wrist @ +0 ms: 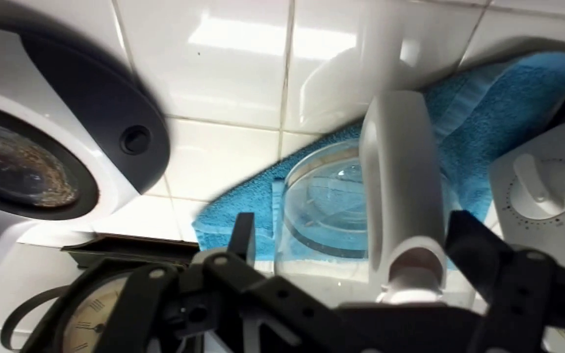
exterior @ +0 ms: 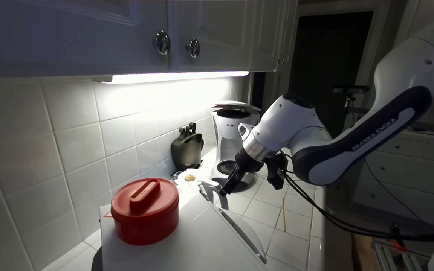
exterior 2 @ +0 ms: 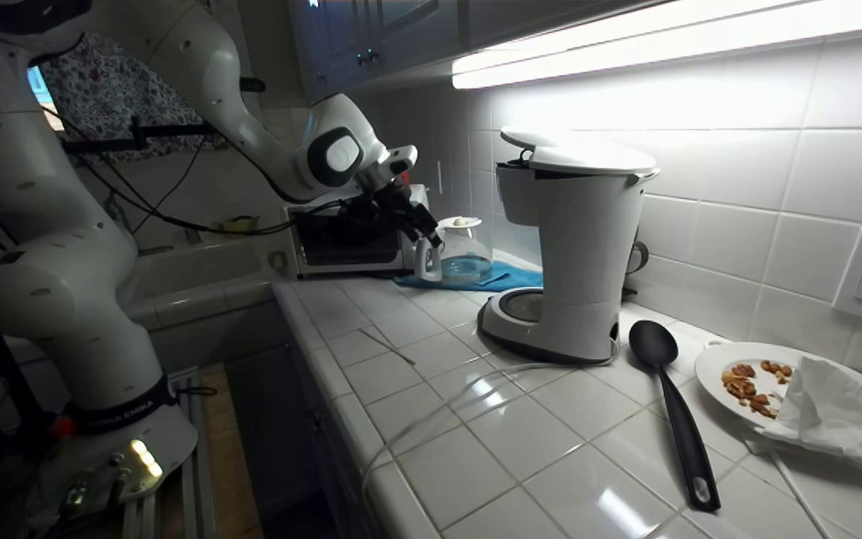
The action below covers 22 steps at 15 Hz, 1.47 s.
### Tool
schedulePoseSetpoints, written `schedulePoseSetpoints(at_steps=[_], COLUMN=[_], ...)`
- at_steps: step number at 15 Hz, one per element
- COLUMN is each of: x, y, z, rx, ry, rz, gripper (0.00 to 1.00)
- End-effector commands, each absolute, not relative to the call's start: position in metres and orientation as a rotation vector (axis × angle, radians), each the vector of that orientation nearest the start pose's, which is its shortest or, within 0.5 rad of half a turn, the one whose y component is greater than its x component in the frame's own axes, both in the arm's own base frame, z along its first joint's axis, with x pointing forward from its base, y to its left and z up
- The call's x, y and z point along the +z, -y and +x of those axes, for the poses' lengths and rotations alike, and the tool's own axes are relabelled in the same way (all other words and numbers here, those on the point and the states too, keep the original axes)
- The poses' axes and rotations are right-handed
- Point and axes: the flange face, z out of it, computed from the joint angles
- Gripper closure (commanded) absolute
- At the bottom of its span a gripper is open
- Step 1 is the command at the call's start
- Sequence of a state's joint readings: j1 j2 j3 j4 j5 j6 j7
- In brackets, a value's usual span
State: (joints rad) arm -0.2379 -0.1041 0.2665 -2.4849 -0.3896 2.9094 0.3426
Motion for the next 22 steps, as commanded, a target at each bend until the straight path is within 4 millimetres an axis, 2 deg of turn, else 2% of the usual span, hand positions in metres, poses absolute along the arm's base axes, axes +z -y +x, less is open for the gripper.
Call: schedulePoseSetpoints(at_steps=[1, 5, 7, 10, 14, 18, 19, 22], x=[0.389, 0.383, 0.387, 0.411, 0.445, 0.471, 0.463, 0.471], y=[-0.050, -0.065, -0.066, -0.059, -0.042, -0.032, -0.034, -0.030], z=[0.481, 0.474, 0.470, 0.461, 0.452, 0.438, 0.455, 0.447], rx=[-0.795, -0.697, -0.667, -0.735, -0.889, -1.064, -1.004, -1.048], ry=[-0.036, -0.105, -0.172, -0.256, -0.239, -0.057, -0.114, -0.074], rz=[-3.225, -3.263, -3.285, -3.268, -3.198, -3.115, -3.154, -3.139], gripper=[0.00, 0.00, 0.00, 0.00, 0.00, 0.00, 0.00, 0.00])
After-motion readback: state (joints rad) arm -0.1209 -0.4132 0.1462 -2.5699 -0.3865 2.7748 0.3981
